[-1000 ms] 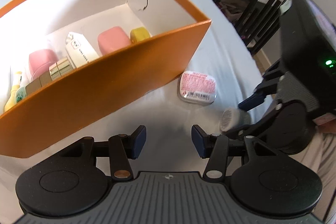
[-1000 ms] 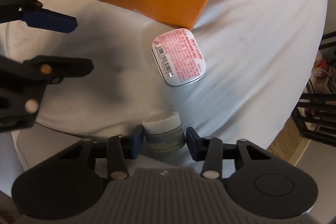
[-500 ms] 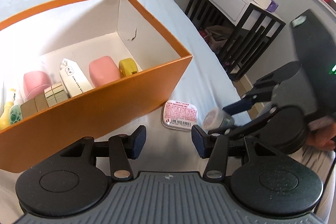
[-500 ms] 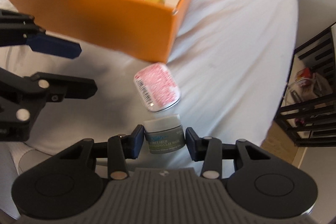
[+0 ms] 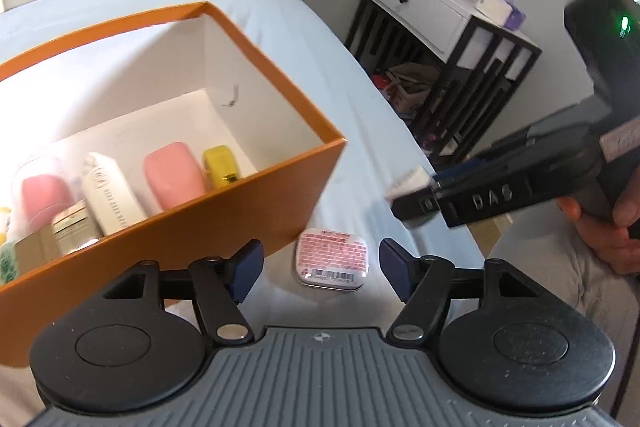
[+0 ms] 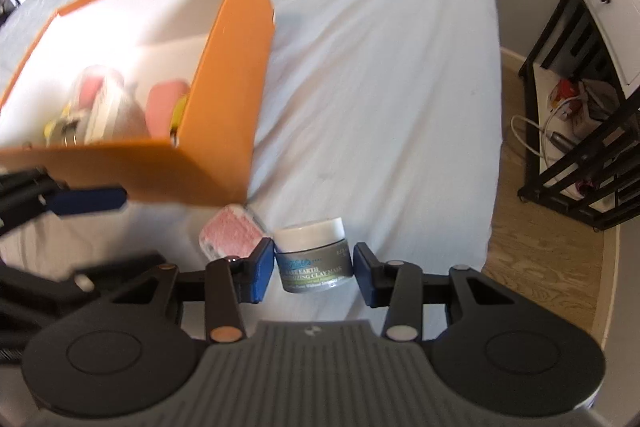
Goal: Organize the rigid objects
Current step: 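Grasp the pink-labelled mint tin with the left tool while the right tool holds the jar, then lower the mint tin and cream jar into the orange box and open both tools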
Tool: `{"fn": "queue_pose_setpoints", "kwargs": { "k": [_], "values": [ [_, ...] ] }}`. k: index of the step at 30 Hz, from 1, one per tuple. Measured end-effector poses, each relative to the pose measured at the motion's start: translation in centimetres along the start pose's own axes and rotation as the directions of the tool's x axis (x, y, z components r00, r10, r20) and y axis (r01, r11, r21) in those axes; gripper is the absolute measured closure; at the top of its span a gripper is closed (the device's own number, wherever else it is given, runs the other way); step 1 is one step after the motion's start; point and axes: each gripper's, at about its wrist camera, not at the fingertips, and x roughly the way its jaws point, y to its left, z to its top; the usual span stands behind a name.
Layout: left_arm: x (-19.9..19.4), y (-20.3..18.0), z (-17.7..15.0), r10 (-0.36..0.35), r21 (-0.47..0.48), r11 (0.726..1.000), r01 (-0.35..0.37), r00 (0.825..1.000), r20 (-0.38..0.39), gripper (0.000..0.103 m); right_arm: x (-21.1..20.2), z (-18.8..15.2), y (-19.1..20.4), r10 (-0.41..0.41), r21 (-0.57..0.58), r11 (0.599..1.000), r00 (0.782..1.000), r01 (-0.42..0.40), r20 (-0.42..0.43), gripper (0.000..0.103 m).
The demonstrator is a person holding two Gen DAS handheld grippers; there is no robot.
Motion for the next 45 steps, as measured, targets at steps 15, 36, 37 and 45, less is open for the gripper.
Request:
{"fn": "queue_pose_setpoints", "kwargs": {
  "k": [15, 36, 37, 45],
  "values": [
    [5.7, -3.2, -0.3, 0.071, 0.126, 0.990, -0.059, 0.993, -0.097, 0.021, 1.1, 0.4, -0.6, 0.077, 0.044, 0.996, 0.996, -0.079, 0.042, 0.060],
    [4.0, -3.1, -0.4, 0.057, 0.122, 0.991, -0.054, 0.998, -0.019, 0.033, 1.0, 0.2, -0.7, 0.079, 0.060, 0.995, 0.996, -0.082, 0.050, 0.060],
    [3.1, -3.1, -0.4, 0.047, 0.120, 0.992, -0.047, 0.999, 0.005, 0.033, 0.8, 0.1, -0.7, 0.083, 0.058, 0.995, 0.995, -0.087, 0.061, 0.060],
    [-1.8, -2.4, -0.9, 0.026, 0.065, 0.997, -0.036, 0.990, 0.137, 0.033, -1.7, -1.0, -1.3, 0.115, 0.083, 0.987, 0.968, -0.136, 0.221, 0.060]
  ]
}}
